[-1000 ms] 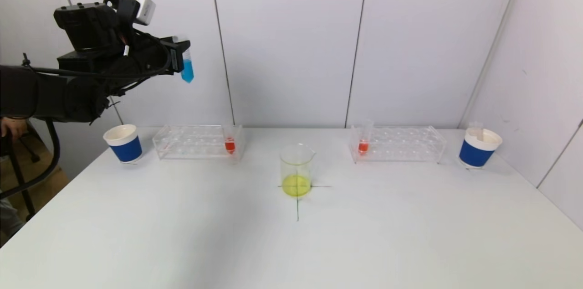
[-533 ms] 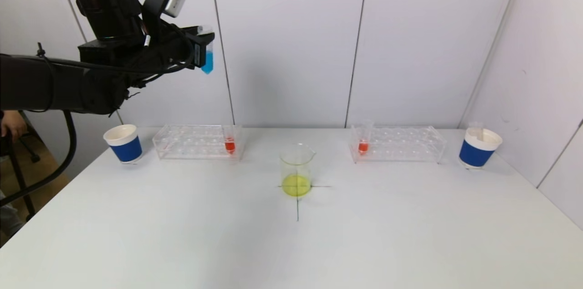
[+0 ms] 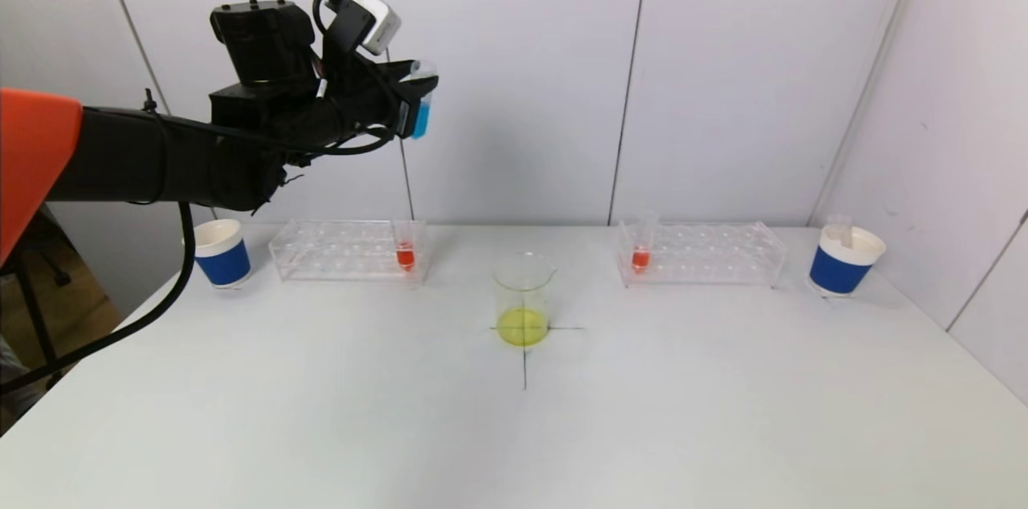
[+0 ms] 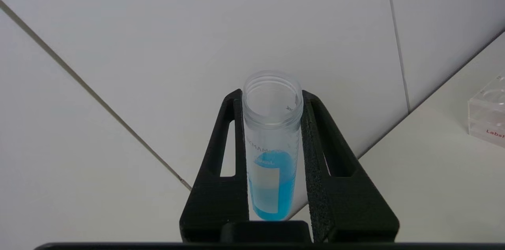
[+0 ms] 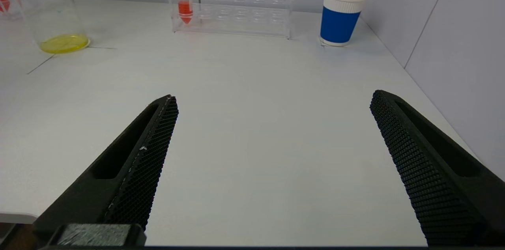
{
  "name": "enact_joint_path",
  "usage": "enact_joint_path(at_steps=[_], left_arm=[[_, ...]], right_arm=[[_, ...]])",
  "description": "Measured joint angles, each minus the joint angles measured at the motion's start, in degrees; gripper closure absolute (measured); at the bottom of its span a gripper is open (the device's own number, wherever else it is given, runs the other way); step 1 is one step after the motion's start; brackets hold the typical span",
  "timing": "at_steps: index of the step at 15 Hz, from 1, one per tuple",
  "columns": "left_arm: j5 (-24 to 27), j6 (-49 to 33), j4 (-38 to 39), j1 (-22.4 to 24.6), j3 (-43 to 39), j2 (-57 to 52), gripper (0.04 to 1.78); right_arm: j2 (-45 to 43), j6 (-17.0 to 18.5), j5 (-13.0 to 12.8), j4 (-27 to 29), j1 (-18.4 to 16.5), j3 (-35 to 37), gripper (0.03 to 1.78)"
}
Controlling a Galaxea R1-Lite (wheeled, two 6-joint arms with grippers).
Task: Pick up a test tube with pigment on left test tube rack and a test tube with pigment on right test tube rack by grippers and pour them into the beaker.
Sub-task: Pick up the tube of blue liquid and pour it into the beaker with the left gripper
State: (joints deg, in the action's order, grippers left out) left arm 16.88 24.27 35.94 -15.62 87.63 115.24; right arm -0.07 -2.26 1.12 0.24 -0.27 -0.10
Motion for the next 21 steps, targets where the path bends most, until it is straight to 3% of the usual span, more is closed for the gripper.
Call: enact_joint_path(at_steps=[9, 16, 21], left_arm=[[8.0, 12.67, 0.35, -0.11, -0.69, 2.84, 1.39], [18.97, 25.09, 1.18, -0.15, -2.45, 4.39, 1.39], [21.46, 28.87, 4.68, -2.18, -4.77, 5.05, 1.39]], right_arm=[[0.0, -0.02, -0.02, 0.02, 0.0, 0.0, 0.04], [0.0, 0.0, 0.0, 0.02, 0.0, 0.0, 0.04], [0.0, -0.02, 0.0, 0.02, 0.0, 0.0, 0.04]])
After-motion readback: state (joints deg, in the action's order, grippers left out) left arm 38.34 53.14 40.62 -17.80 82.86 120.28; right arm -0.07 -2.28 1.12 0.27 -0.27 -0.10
